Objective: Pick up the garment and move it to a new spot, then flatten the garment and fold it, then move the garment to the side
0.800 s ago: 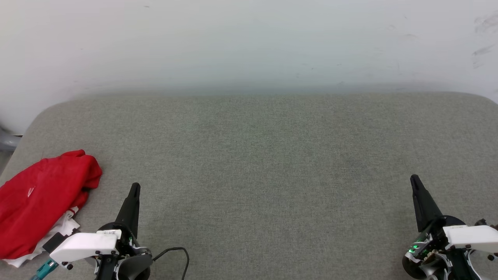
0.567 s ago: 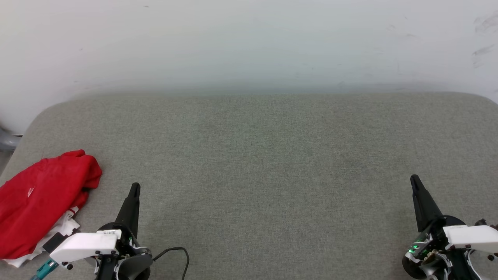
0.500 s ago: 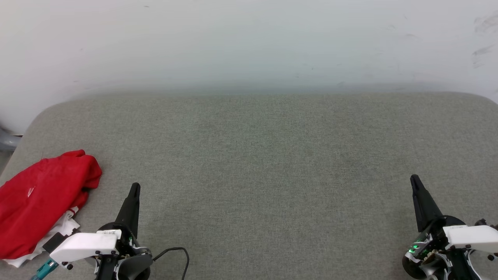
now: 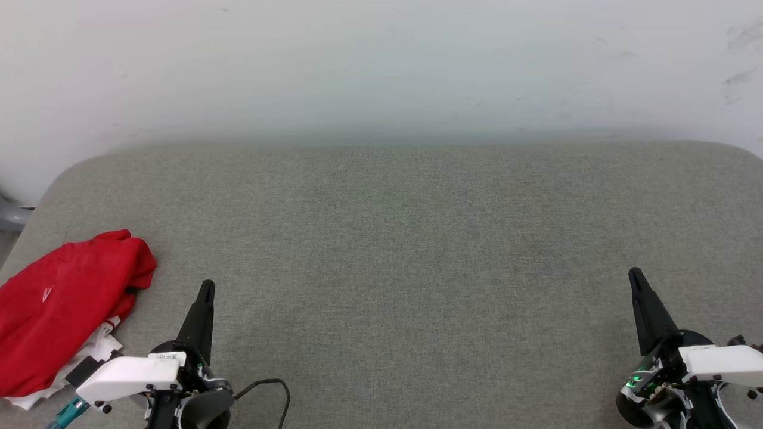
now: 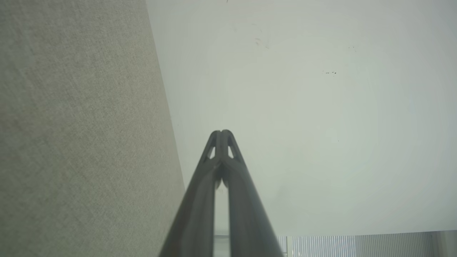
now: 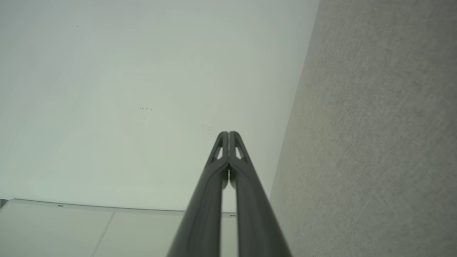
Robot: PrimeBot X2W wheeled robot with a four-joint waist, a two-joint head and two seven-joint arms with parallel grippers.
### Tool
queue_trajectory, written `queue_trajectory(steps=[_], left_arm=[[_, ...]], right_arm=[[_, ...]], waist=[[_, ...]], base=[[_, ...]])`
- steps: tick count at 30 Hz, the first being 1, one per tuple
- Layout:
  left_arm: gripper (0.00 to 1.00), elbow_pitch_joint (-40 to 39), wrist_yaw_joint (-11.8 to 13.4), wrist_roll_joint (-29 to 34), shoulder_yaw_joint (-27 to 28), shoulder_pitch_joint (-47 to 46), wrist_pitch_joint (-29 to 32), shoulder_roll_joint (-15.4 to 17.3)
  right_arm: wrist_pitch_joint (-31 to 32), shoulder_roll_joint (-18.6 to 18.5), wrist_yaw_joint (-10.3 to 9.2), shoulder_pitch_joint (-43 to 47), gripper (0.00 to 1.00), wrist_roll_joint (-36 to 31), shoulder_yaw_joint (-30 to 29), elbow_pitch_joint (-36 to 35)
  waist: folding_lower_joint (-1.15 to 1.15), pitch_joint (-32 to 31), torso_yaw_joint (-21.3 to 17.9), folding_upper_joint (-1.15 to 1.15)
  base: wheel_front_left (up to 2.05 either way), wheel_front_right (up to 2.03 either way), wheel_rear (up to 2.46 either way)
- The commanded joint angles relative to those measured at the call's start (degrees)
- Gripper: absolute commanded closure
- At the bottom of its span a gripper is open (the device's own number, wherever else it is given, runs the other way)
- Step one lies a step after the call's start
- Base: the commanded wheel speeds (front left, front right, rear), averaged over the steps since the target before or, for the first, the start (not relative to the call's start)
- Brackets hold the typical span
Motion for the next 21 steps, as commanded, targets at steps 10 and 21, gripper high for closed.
queue_trajectory(steps=[10, 21], left_arm=[[0.0, -0.06, 0.02, 0.13, -1.02, 0.33, -0.85, -0.04], [0.0, -3.3, 0.02, 1.76, -3.9, 0.32, -4.03, -0.03]], right_arm=[[-0.69, 0.03, 0.0, 0.72, 0.0, -0.25, 0.62, -0.13], [-3.77, -0.08, 0.0, 1.77, 0.0, -2.03, 3.0, -3.17]], waist=[[0.0, 0.01, 0.0, 0.0], [0.0, -0.01, 0.13, 0.0]], base=[[0.0, 0.0, 0.0], [0.0, 0.0, 0.0]])
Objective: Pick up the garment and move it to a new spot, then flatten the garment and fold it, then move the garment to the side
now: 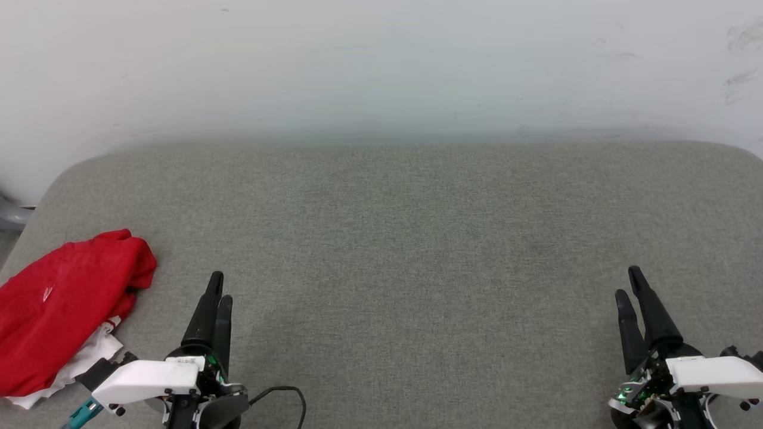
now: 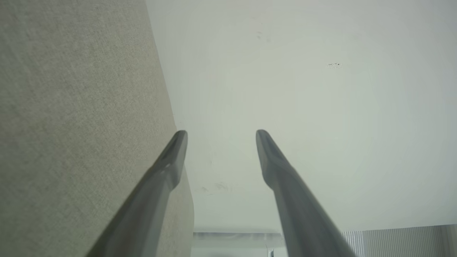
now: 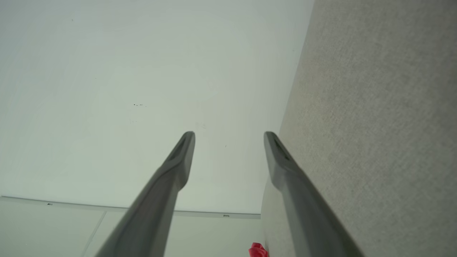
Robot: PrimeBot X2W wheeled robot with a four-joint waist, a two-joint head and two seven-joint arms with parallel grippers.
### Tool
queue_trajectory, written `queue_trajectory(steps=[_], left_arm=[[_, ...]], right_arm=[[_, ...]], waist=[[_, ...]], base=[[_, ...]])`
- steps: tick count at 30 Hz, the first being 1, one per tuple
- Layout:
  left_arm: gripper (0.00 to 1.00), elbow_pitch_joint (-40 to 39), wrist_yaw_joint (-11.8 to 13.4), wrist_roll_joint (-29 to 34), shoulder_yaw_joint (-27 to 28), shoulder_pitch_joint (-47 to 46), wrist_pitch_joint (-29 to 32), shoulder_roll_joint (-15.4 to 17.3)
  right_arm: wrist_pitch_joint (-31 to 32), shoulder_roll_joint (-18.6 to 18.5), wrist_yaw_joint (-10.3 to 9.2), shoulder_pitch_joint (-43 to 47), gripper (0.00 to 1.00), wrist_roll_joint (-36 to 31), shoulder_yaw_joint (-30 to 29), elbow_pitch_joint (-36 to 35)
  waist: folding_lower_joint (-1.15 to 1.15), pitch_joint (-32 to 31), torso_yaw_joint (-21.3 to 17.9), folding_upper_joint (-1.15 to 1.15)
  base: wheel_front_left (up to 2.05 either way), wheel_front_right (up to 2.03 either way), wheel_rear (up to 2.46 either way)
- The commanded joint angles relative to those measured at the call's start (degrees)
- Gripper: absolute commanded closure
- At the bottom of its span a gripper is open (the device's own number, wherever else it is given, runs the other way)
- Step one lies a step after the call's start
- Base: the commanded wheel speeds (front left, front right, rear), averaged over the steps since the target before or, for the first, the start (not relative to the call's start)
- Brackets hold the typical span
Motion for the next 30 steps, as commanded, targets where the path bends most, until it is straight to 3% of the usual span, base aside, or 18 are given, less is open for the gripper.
queue_trajectory(steps=[1, 7, 16, 30], left_arm=[[0.0, -1.93, -0.01, 1.04, -0.73, -1.16, -0.94, 0.1], [0.0, -3.07, -0.02, 3.91, -1.57, -1.08, -2.21, 0.1], [0.0, -4.7, -0.02, 14.98, -3.0, -0.81, -4.32, 0.11], [0.0, -6.22, -0.02, 34.51, -4.6, 0.04, -7.44, 0.12]], right_arm=[[-0.85, -0.19, 0.01, -0.16, 0.0, -0.86, 0.62, -1.85], [-2.22, -0.58, 0.01, 0.26, 0.0, -3.12, 1.35, -2.84], [-4.43, -0.67, 0.01, 0.91, 0.0, -10.4, 1.63, -4.33], [-7.12, -0.36, 0.01, 1.97, 0.0, -33.69, 1.45, -7.19]], waist=[[0.0, -0.02, 0.05, 0.0], [0.0, -0.07, 0.14, 0.0], [0.0, -0.25, 0.3, 0.0], [0.0, -0.52, 0.5, 0.0]], base=[[0.0, 0.0, 0.0], [0.0, 0.0, 0.0], [0.0, 0.0, 0.0], [0.0, 0.0, 0.0]])
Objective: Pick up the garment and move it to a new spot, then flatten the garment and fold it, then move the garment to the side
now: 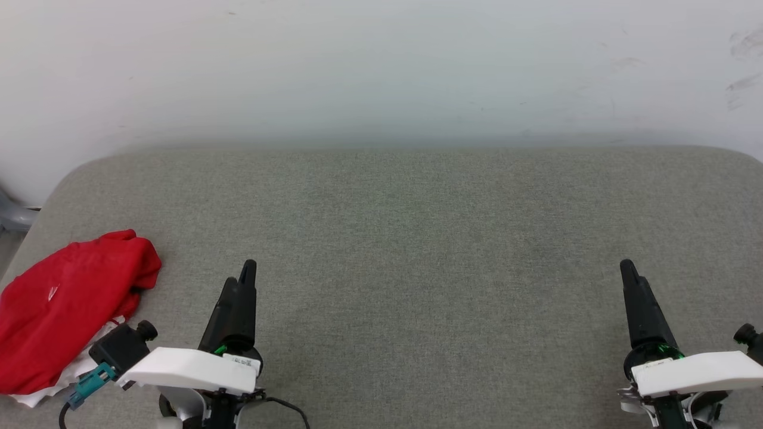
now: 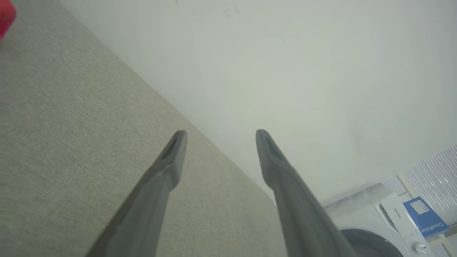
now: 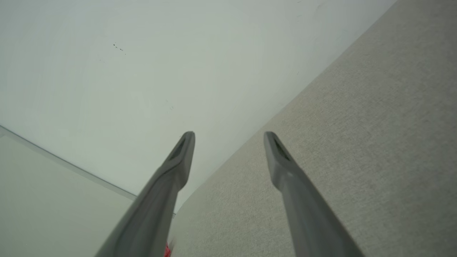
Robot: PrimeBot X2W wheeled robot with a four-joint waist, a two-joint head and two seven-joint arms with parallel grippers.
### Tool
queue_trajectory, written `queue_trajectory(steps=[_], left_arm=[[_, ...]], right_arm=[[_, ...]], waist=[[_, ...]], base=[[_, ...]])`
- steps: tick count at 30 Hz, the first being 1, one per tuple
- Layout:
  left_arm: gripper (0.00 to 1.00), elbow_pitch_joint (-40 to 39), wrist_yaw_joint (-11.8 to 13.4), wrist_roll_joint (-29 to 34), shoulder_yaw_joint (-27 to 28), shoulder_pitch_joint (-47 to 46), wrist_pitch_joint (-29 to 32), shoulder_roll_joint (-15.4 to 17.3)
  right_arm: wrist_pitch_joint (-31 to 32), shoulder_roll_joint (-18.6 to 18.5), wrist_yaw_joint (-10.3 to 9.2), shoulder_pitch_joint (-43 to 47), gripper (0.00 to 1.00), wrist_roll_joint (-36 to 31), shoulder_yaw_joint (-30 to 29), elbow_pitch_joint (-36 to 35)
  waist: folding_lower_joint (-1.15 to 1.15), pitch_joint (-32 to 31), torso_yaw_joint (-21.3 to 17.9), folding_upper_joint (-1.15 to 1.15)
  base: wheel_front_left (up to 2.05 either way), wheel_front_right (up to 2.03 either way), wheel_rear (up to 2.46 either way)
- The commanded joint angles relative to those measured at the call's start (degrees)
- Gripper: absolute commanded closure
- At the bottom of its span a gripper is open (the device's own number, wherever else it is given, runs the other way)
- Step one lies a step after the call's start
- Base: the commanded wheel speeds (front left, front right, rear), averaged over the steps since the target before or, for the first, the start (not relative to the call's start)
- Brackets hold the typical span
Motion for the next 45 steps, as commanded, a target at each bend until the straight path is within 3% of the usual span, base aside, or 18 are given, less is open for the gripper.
queue_trajectory(steps=[1, 15, 27, 45], left_arm=[[0.0, -1.03, -0.02, 2.74, -0.16, -0.3, -0.6, 0.09], [0.0, -1.64, -0.02, 17.67, -0.36, -0.07, -3.1, 0.1], [0.0, -1.08, -0.02, 28.22, -0.95, -0.06, -5.01, 0.7], [0.0, -0.43, 0.36, 38.35, -0.66, 0.11, -7.5, 0.31]], right_arm=[[-0.53, -0.02, 0.01, 0.01, 0.0, -2.96, -0.19, -1.32], [-1.17, 0.22, 0.0, 1.16, 0.0, -20.7, -0.05, -4.25], [-0.8, 0.33, 0.0, 2.15, 0.0, -30.45, -0.56, -6.22], [-0.3, 0.37, 0.0, 3.74, 0.0, -41.74, -1.48, -8.36]], waist=[[0.0, -0.01, 0.03, 0.0], [0.0, 0.08, 0.24, 0.0], [0.0, 0.07, 0.54, 0.0], [0.0, -0.05, 0.97, 0.0]], base=[[0.0, 0.0, 0.0], [0.0, 0.0, 0.0], [0.0, 0.0, 0.0], [0.0, 0.0, 0.0]])
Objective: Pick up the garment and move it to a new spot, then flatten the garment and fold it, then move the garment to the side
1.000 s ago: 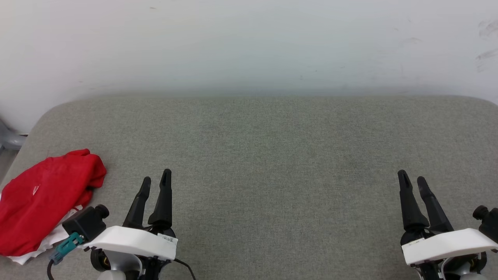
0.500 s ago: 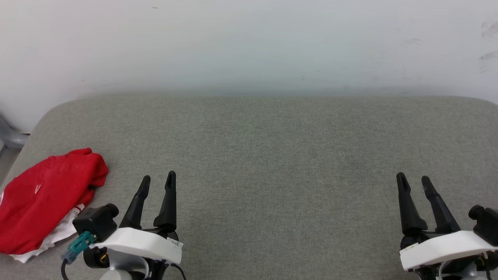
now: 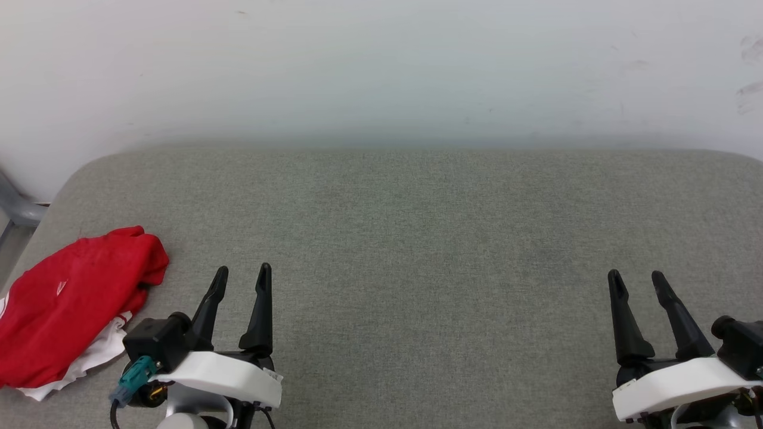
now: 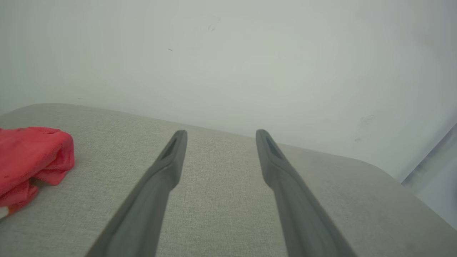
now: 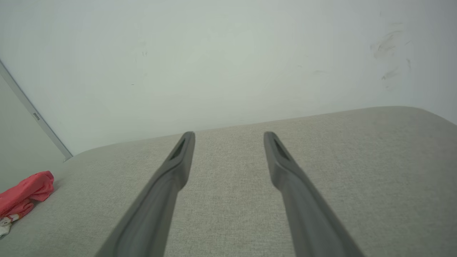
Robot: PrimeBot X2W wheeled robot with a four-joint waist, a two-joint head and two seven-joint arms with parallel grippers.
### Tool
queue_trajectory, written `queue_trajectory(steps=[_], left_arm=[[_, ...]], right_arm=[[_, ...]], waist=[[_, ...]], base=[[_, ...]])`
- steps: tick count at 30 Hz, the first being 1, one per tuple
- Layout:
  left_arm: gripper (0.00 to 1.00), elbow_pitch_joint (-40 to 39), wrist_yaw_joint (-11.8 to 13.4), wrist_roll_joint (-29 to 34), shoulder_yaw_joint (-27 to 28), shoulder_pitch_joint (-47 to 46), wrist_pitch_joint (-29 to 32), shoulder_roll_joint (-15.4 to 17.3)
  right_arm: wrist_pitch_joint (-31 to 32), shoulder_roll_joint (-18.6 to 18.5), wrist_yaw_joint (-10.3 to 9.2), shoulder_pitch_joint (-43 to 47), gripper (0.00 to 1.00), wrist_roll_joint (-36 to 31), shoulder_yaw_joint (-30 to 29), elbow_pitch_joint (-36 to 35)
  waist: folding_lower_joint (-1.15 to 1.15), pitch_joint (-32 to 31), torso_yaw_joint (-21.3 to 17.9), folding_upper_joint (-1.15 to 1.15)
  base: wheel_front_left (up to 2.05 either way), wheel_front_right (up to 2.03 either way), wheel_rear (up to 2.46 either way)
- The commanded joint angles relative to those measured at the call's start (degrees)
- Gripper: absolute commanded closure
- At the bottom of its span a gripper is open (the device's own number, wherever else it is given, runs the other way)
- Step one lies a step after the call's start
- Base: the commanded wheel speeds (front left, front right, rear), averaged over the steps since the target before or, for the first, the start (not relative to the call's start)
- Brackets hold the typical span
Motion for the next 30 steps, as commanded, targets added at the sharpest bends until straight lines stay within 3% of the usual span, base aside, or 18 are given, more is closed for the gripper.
queue_trajectory(steps=[1, 30], left_arm=[[0.0, -0.22, 0.24, 1.58, -0.17, -0.21, -0.64, 0.02], [0.0, 3.39, 0.08, 11.18, -0.87, -1.23, -3.77, -0.23]], right_arm=[[-0.03, 0.14, -0.01, 0.43, 0.0, -1.66, -0.11, -0.82], [-0.58, 0.19, -0.02, 2.2, 0.0, -12.18, -1.07, -3.03]], waist=[[0.0, -0.02, 0.06, 0.0], [0.0, 0.0, 1.11, 0.0]], base=[[0.0, 0.0, 0.0], [0.0, 0.0, 0.0]])
